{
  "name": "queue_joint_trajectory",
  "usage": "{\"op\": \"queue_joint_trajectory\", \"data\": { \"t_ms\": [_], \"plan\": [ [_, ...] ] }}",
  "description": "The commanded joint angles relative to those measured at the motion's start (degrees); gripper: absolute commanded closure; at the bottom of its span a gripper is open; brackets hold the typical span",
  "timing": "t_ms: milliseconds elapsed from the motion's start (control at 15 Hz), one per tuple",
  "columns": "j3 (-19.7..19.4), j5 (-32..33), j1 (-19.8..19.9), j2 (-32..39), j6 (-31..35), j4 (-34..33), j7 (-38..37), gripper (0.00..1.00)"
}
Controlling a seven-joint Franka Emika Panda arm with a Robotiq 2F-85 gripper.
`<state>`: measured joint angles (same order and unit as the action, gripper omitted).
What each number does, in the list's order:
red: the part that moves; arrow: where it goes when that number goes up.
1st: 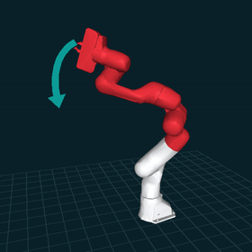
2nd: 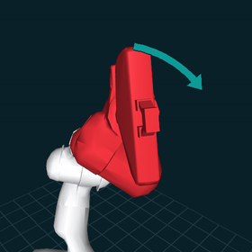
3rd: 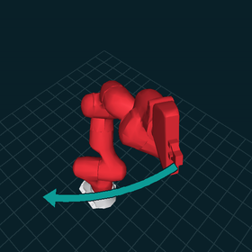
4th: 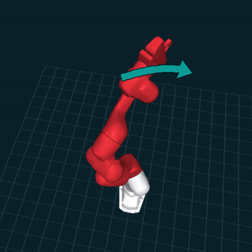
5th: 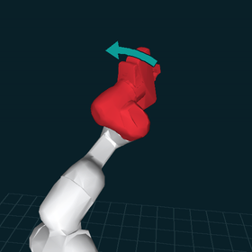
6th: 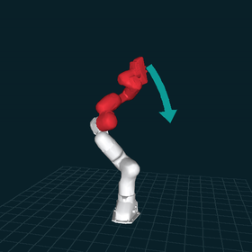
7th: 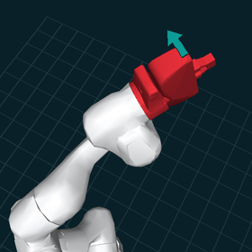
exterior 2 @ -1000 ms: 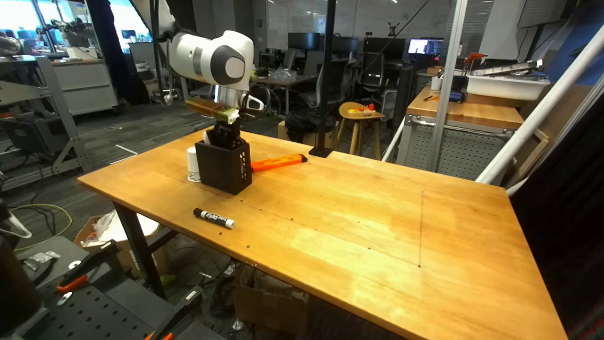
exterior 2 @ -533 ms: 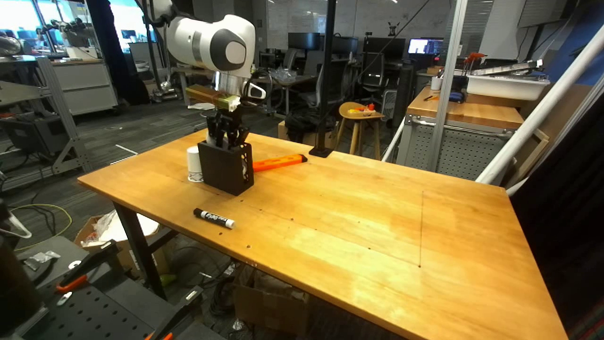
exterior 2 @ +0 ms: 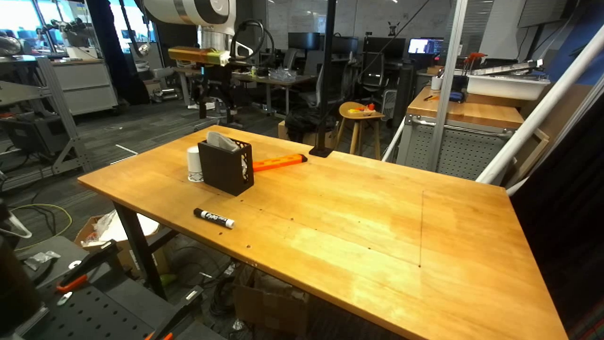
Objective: Put the towel inside the black box
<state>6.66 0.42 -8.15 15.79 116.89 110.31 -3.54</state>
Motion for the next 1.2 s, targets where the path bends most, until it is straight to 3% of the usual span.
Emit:
{"op": "queue_joint_trajectory", "data": {
  "t_ms": [0,400,533,733,800,1000,1133],
  "plan": [
    [1.2,2.6,-2.2,0.3,-4.1,-4.1,0.2,0.38],
    [2.8,3.4,-4.7,3.0,-4.9,-8.2,0.7,0.84],
    [2.6,3.5,-4.9,3.8,-4.5,-8.3,0.9,0.87],
    [2.2,3.8,-4.7,5.0,-4.2,-8.2,1.0,0.71],
    [2.1,3.9,-4.6,5.4,-4.1,-8.2,1.1,0.56],
    [1.6,3.8,-4.3,6.6,-3.8,-8.1,1.2,0.33],
    [1.3,3.7,-4.1,7.3,-3.6,-8.1,1.3,0.32]
  ]
}}
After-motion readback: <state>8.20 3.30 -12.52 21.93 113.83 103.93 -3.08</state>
